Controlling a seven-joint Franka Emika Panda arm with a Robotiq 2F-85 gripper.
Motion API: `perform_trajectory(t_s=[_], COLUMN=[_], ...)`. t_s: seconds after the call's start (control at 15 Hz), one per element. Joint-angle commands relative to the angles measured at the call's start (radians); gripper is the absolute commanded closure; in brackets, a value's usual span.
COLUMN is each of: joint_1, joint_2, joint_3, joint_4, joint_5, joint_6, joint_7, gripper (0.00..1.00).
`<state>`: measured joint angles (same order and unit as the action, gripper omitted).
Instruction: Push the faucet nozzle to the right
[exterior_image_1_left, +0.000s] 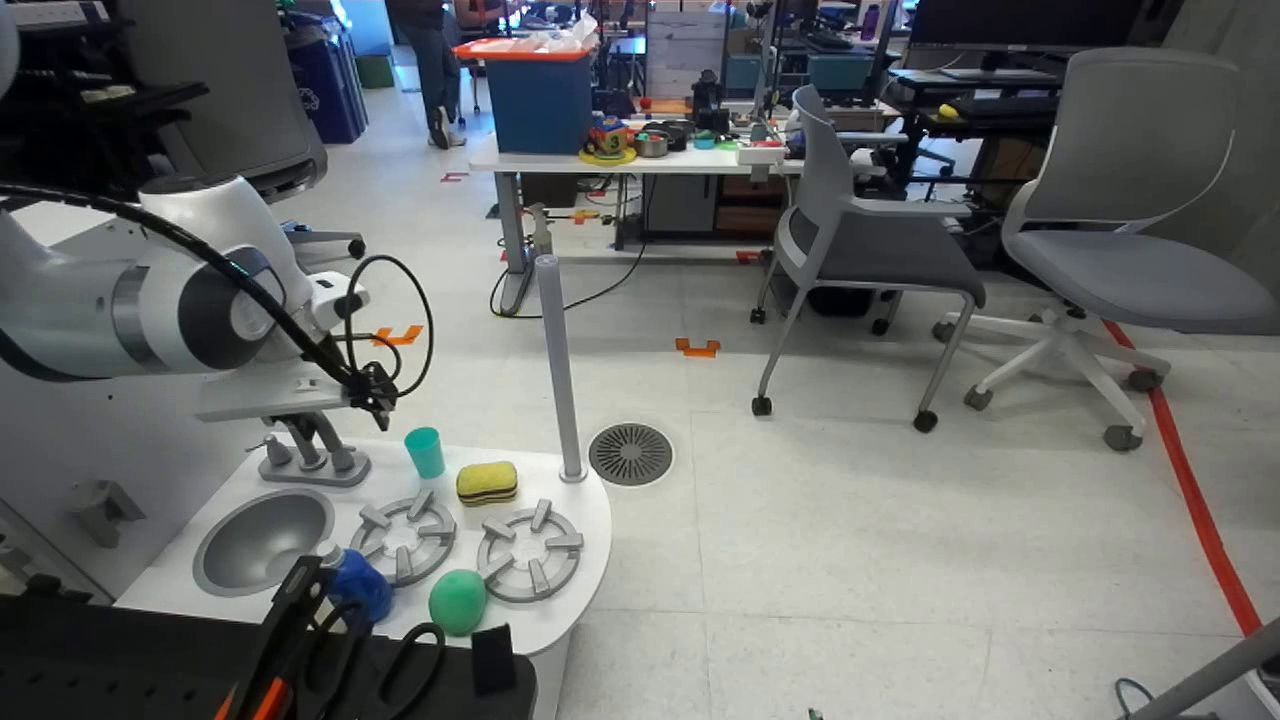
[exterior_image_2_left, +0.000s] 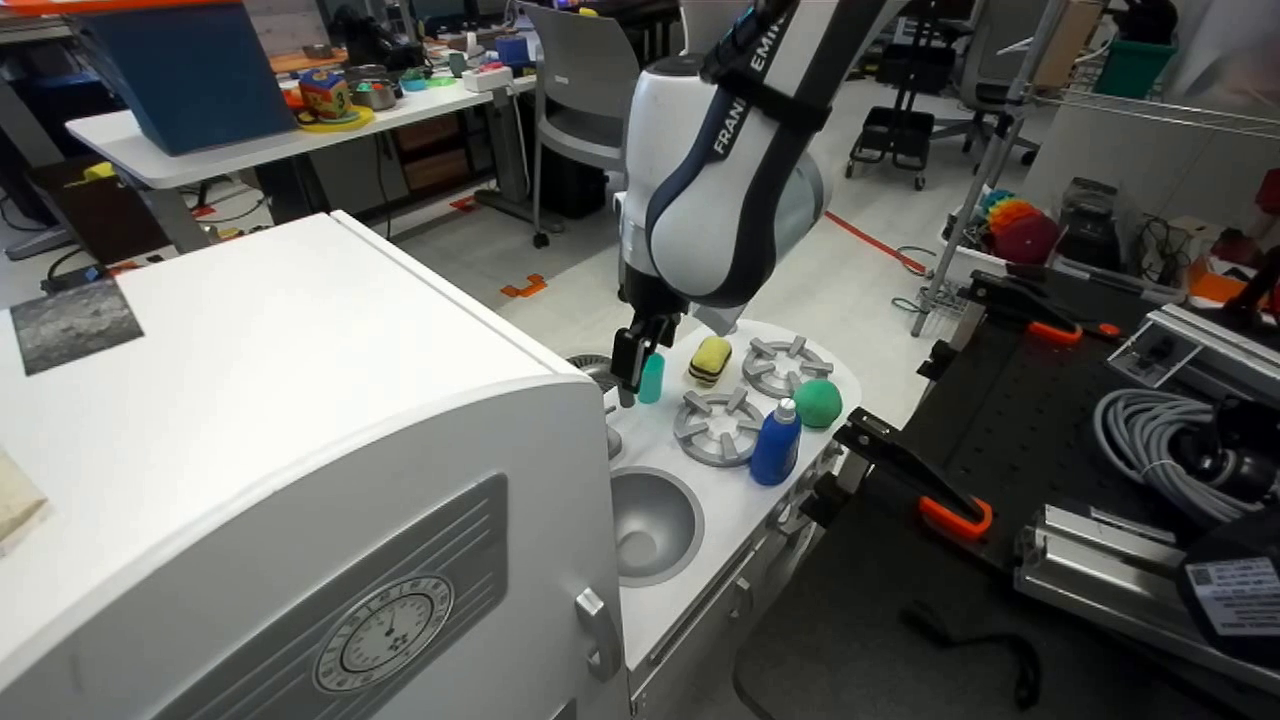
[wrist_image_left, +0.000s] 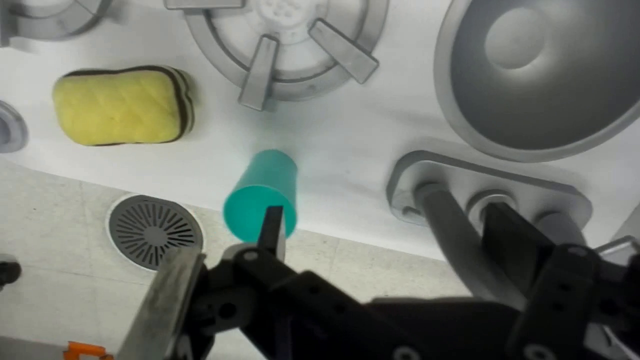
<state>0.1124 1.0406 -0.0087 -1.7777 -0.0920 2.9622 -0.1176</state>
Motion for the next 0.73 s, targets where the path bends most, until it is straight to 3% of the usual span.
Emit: perform_trajectory(t_s=[0.0, 0.2, 0.33, 0.47, 0.53, 0.67], joint_1=[-0.047, -0.085, -0.117, -0.106, -0.105, -0.102], joint_2=[-0.044, -0.093, -0.185, -0.299, -0.170, -0.251], joint_3=[-0.027, -0.024, 0.017, 0.014, 0.000, 0.007], joint_4=[0.013, 0.018, -0.051, -0.136, -0.023, -0.080], joint_5=[0.009, 0.023, 0.047, 0.072, 0.044, 0.058], joint_6=[-0.024, -0.053, -0.171, -0.308, -0.217, -0.288], joint_7=[0.038, 0.060, 0.072, 0.111, 0.081, 0.098], gripper=[0.00, 0.00, 0.00, 0.00, 0.00, 0.00])
